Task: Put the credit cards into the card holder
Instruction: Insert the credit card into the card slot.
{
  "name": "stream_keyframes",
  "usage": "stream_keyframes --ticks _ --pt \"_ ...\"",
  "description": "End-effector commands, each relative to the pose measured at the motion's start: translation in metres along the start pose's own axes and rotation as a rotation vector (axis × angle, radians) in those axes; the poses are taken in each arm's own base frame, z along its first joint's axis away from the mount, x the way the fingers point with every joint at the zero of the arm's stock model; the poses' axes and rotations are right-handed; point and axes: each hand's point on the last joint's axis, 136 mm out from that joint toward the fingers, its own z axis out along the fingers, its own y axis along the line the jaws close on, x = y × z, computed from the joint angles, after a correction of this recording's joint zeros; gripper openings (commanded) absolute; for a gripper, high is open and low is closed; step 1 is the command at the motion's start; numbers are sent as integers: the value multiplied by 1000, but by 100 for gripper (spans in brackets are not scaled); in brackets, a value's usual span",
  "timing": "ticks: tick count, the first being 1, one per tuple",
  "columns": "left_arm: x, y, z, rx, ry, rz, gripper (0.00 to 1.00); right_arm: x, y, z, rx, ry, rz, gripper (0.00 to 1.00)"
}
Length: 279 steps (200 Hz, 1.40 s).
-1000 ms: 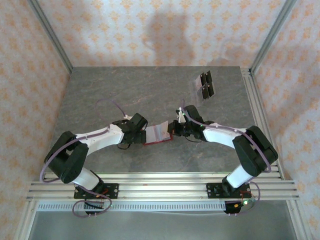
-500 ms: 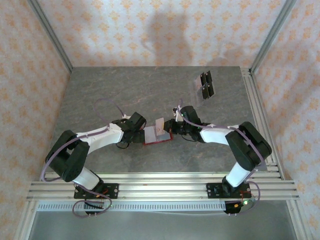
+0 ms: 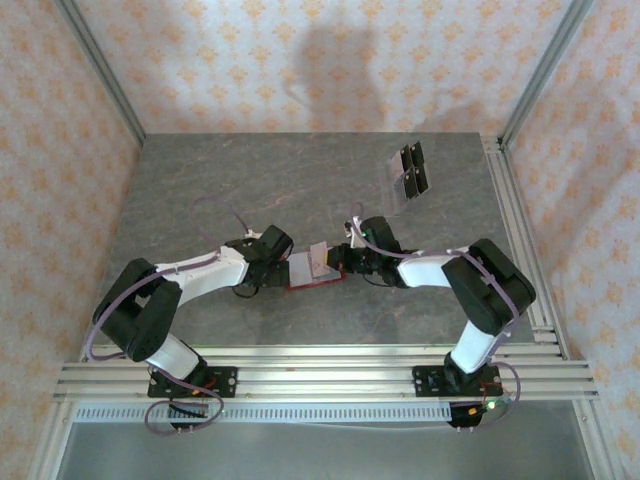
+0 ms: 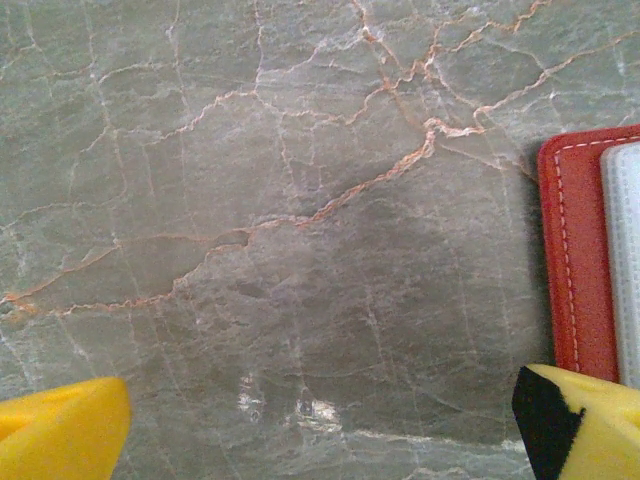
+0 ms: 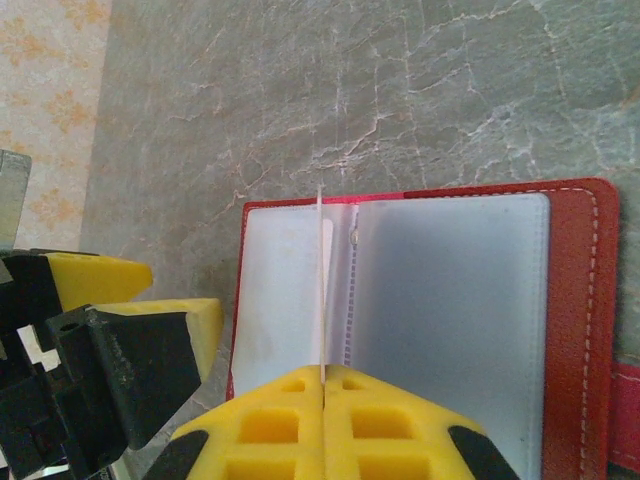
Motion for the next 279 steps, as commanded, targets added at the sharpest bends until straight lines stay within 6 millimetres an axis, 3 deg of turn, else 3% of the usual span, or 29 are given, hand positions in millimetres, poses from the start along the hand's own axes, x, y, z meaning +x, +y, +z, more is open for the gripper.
stream_keyframes --ticks 1,83,165,279 --pt "-3 11 5 -48 -15 -5 100 3 4 4 -41 6 -13 0" --pt "-4 13 14 -62 -3 -2 100 11 0 10 -73 22 38 0" --pt "-1 13 15 -55 0 -4 100 3 7 -1 -76 -32 91 0" --pt "2 13 18 -49 6 -4 100 3 4 6 -88 -28 126 0"
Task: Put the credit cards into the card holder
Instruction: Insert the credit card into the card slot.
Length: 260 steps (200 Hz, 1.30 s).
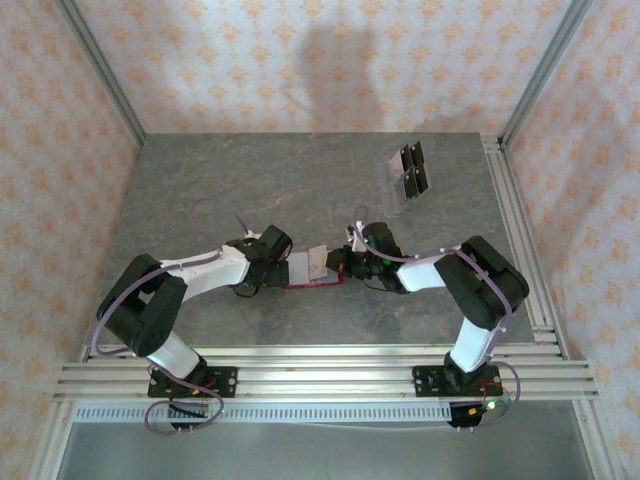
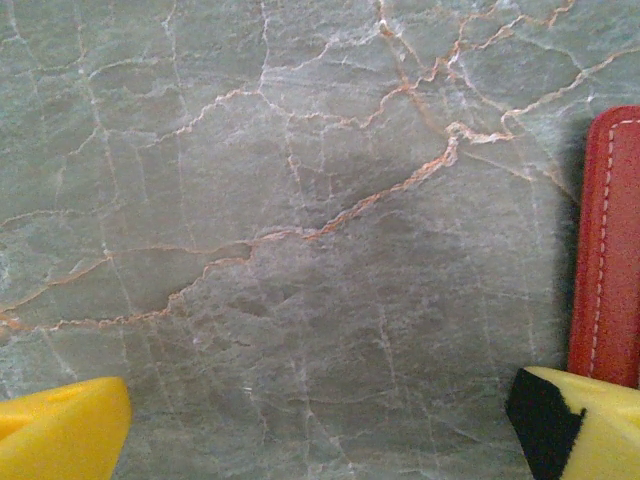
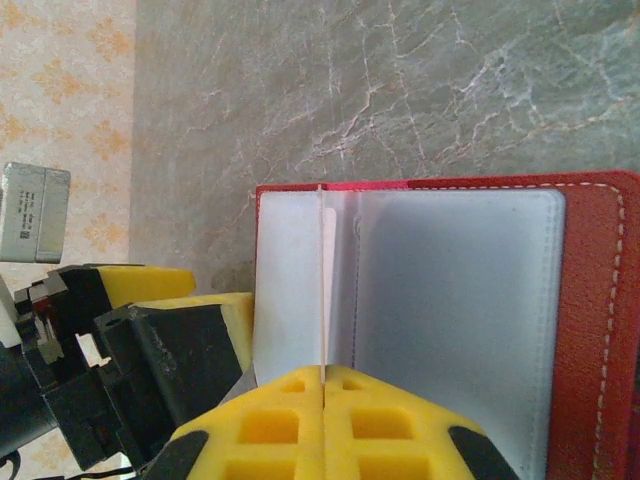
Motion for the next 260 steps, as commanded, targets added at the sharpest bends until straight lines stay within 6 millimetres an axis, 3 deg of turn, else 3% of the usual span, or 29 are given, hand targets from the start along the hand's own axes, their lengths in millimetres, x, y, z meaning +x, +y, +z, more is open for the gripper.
stream_keyframes --ticks 1,66,159,260 --pt "2 10 8 -40 -5 8 100 -2 5 2 -25 -16 -14 0" --pt "3 11 9 -41 -5 8 100 5 -9 8 -8 1 8 0" --pt "3 11 9 -44 -2 7 100 18 -8 14 -40 51 18 0" --pt "3 11 7 -41 0 8 100 23 -20 17 -12 53 30 0"
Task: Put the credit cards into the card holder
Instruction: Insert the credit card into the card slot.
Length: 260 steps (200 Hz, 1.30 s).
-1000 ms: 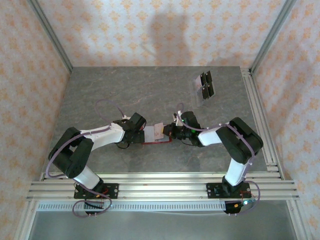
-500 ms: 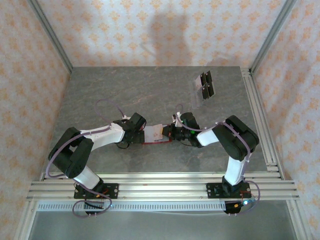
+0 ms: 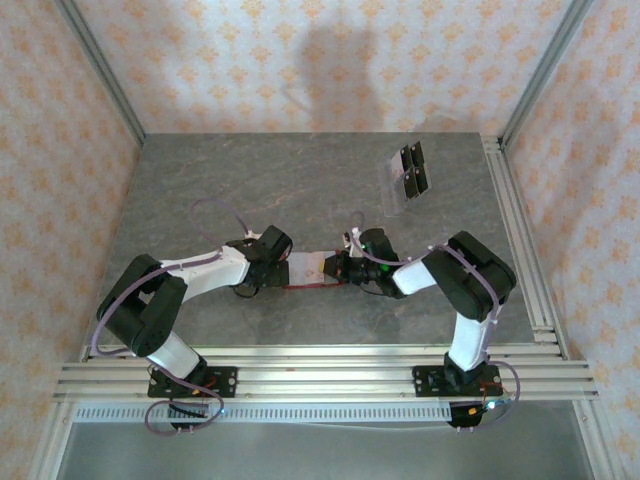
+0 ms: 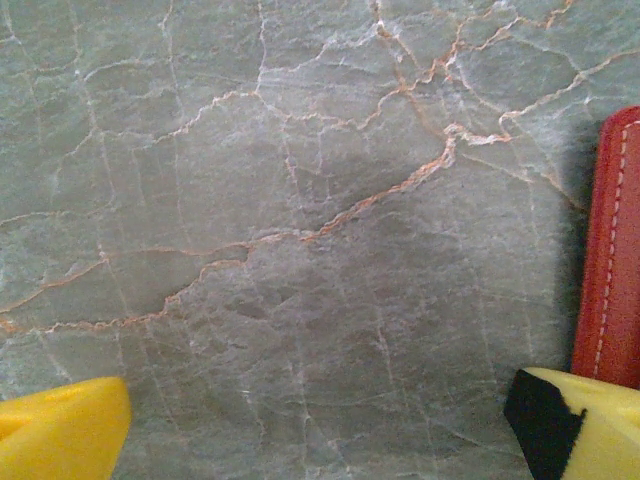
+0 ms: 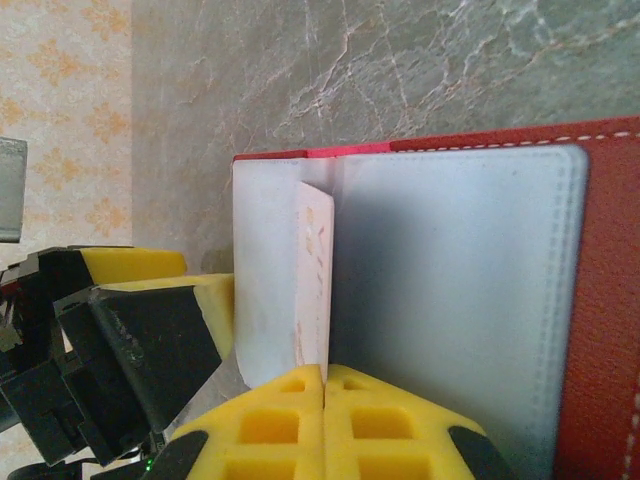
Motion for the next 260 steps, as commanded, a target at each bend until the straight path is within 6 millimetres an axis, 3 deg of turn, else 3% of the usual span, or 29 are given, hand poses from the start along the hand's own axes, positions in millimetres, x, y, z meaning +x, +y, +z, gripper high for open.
stream_keyframes --ticks 1,51,155,208,229,260 --pt "3 12 6 -46 4 9 100 6 -9 3 15 11 5 0" --pt "2 9 7 -36 3 7 100 -1 -4 9 8 -3 7 0" --pt "6 9 10 -28 9 2 100 6 6 24 17 36 0 0" --pt "4 7 7 -14 -2 -8 100 -5 20 4 145 47 -55 38" --pt "3 6 5 -7 -6 -11 100 -8 23 -5 207 56 -75 44" --pt "-1 5 0 7 -19 -18 100 -11 22 -14 286 65 -92 44"
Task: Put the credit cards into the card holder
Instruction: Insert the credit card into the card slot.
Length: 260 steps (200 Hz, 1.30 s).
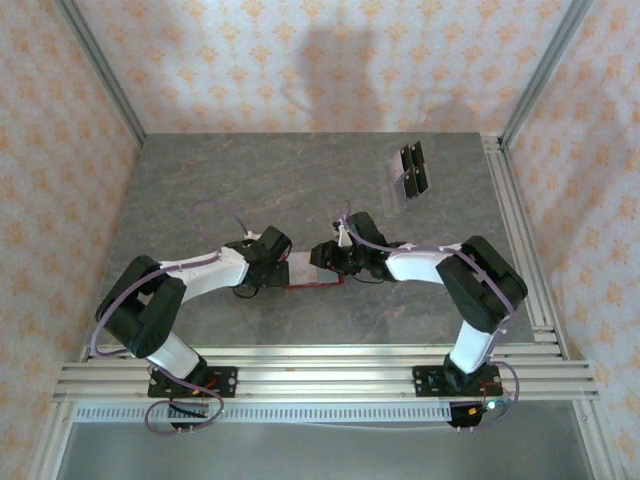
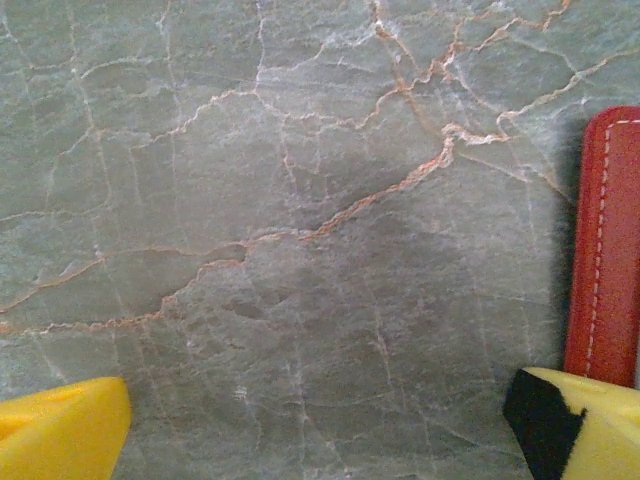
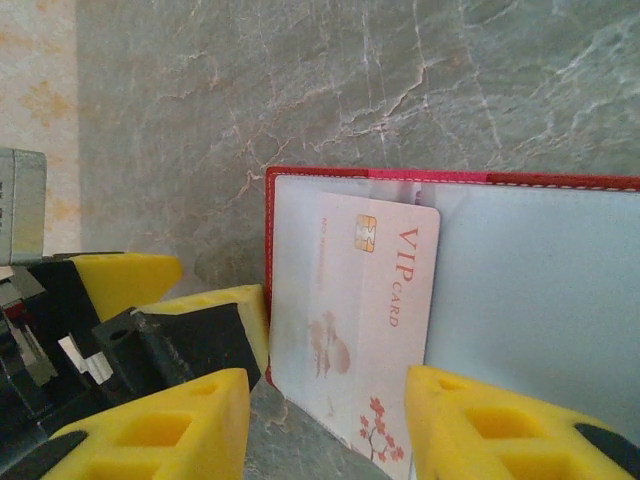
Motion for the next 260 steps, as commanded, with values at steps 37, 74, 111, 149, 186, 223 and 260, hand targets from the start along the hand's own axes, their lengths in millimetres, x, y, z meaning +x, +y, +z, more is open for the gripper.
stream_keyframes --ticks 37,74,111,149,186,223,260 --pt "-3 7 -3 -19 -15 -14 100 0 -27 -13 254 54 -28 14" --pt "-2 11 -1 -39 -12 -15 100 -2 -29 -5 282 88 -28 0" --pt "1 11 2 -33 -6 -19 100 -2 -30 6 295 112 -30 0" --pt "3 9 4 -25 -1 -20 100 -1 -36 15 310 129 -26 0" --pt "5 9 5 -21 2 -21 100 0 -37 21 309 143 -23 0" --pt "6 8 6 -14 3 -23 100 3 -34 27 307 158 -30 0" --pt "7 8 7 -11 6 -25 100 6 -31 32 307 174 -39 0"
